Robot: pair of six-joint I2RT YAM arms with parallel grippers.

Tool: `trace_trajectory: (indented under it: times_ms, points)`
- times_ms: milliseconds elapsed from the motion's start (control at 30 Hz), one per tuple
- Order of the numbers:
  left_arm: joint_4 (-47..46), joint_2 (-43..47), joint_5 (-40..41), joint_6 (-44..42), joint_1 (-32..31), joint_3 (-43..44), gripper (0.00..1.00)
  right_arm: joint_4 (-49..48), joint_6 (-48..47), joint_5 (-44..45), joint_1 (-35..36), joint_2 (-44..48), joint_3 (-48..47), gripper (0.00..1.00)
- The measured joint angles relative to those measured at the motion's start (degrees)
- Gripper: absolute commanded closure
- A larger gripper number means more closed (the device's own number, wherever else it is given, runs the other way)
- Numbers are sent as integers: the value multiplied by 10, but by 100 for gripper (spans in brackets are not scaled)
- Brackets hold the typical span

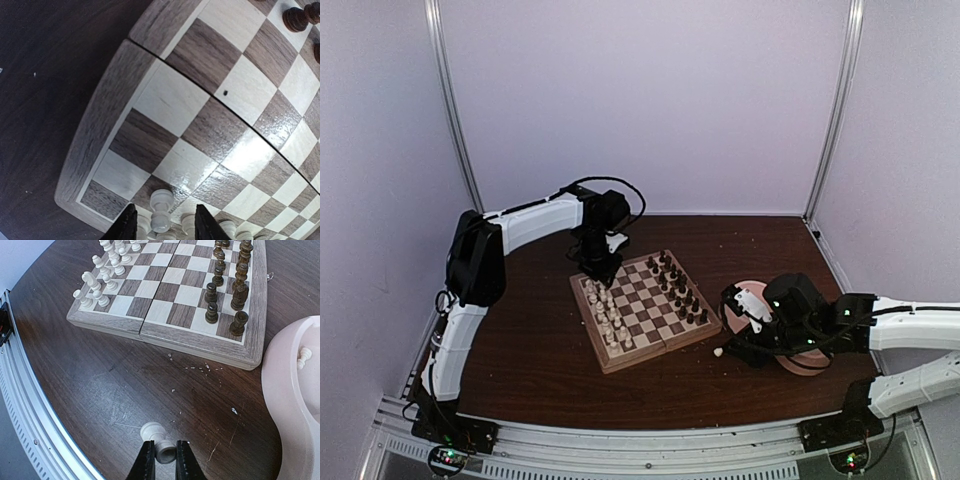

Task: Set up the chess pieces on the board
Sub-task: Place the pawn on c2, then place the rook at the center of the board.

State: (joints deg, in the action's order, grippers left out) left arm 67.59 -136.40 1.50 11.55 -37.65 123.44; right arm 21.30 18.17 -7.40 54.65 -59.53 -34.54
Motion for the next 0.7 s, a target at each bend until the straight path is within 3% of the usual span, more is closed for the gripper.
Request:
trace_trajectory:
  times_ms: [267,400,500,700]
  points:
    - [2,7,10,-6,0,28,59,3,0,1,0,-4,-9,100]
    - [1,54,14,-8,0,35,59,13,-3,20,14,-24,-31,100]
    - [-12,118,21,-10,-3,15,59,22,-12,44,41,-57,-55,99]
    - [-66,323,48,-9,-23,-121,55,42,-33,107,102,-169,-113,98]
